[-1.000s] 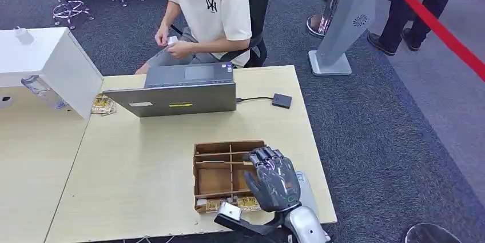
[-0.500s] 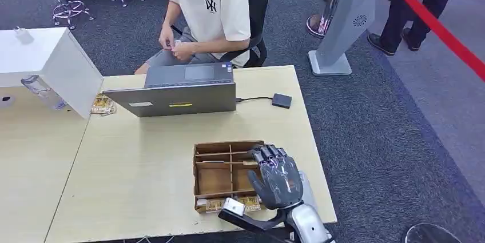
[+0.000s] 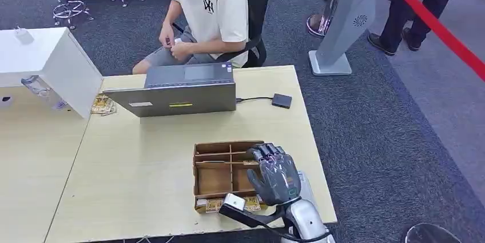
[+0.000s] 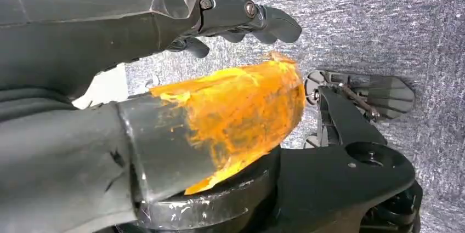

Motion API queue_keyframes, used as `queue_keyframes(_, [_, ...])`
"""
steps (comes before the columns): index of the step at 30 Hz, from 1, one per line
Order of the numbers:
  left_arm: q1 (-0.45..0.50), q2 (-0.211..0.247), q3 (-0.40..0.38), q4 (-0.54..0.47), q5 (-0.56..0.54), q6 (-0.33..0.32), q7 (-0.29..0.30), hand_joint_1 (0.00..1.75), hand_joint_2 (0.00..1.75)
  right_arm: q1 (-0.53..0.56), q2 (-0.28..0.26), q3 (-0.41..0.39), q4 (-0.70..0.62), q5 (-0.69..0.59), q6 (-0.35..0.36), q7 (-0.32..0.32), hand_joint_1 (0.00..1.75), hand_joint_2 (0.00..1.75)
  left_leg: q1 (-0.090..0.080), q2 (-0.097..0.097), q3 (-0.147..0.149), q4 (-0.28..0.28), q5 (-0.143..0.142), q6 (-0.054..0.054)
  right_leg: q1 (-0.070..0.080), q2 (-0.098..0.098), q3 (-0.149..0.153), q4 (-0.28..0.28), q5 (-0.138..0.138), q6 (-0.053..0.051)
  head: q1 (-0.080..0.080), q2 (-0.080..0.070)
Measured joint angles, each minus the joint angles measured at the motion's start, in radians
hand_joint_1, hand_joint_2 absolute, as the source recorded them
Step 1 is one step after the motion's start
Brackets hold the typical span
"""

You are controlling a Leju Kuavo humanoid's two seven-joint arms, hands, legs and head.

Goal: Pass the card to the sensor for recognition and then transmit it.

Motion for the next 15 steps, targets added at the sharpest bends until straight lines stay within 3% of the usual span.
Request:
queue_keyframes(3, [0.000,0.000,0.000,0.000,0.000,0.000,0.000,0.00,0.00,-0.007,0.002,-0.006,0.032,0.000,0.000,-0.001,0.75,1.75,0.000,0.000,0.000,0.000,0.000,0.000,0.000,0.000,0.000,0.000,0.000,0.000,0.000,0.000])
queue_keyframes(8, [0.000,0.000,0.000,0.000,0.000,0.000,0.000,0.00,0.00,-0.015,0.002,-0.024,0.077,0.000,0.000,-0.003,0.87,1.75,0.000,0.000,0.000,0.000,0.000,0.000,0.000,0.000,0.000,0.000,0.000,0.000,0.000,0.000])
queue_keyframes(10, [0.000,0.000,0.000,0.000,0.000,0.000,0.000,0.00,0.00,-0.017,0.002,-0.032,0.087,0.002,0.000,-0.003,0.82,1.75,0.000,0.000,0.000,0.000,0.000,0.000,0.000,0.000,0.000,0.000,0.000,0.000,0.000,0.000])
queue_keyframes(13, [0.001,0.000,0.000,0.000,0.000,0.000,0.000,0.00,0.00,-0.020,0.002,-0.044,0.101,0.002,-0.001,0.002,1.13,1.75,0.000,0.000,0.000,0.000,0.000,0.000,0.000,0.000,0.000,0.000,0.000,0.000,0.000,0.000])
queue_keyframes(14, [0.001,0.000,0.000,0.000,0.000,0.000,0.001,0.00,0.00,-0.020,0.002,-0.048,0.104,0.002,-0.001,0.002,1.48,1.75,0.000,0.000,0.000,0.000,0.000,0.000,0.000,0.000,0.000,0.000,0.000,0.000,0.000,0.000])
queue_keyframes(15, [0.001,0.000,0.000,0.000,0.000,0.000,0.002,0.00,0.00,-0.021,0.002,-0.051,0.108,0.002,-0.001,0.002,1.68,1.75,0.000,0.000,0.000,0.000,0.000,0.000,0.000,0.000,0.000,0.000,0.000,0.000,0.000,0.000])
